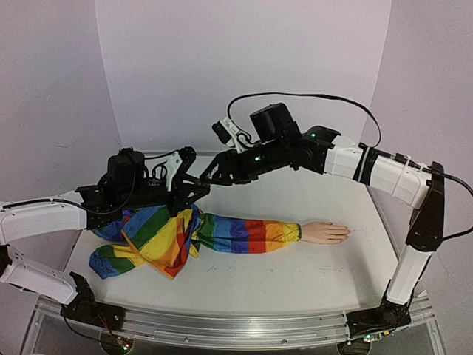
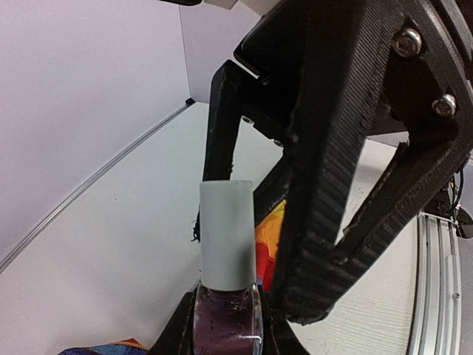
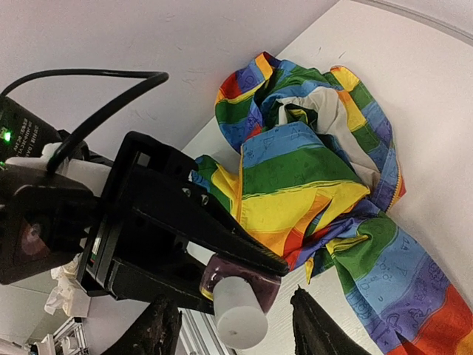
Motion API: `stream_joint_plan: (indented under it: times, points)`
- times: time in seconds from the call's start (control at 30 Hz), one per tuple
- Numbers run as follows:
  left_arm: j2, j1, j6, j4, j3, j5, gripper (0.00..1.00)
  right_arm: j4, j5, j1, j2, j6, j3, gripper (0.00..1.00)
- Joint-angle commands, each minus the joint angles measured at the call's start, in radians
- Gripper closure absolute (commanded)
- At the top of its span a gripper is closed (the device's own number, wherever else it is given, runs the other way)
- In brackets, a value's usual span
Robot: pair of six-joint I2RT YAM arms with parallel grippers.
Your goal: Paint the nails
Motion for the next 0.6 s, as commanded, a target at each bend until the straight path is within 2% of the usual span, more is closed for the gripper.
stream_joint_plan:
  times: [0.0, 0.57]
  points:
    - [-0.016, -0.003, 0.019, 0.056, 0.006, -0.001, 1.0, -0.001, -0.013, -0.01, -0.004, 0.01, 0.045, 0.48]
    - [-0.012, -0.003, 0.017, 0.054, 0.005, 0.015, 1.0, 0.046, -0.168, -0.044, 0.011, 0.002, 0.021, 0.66]
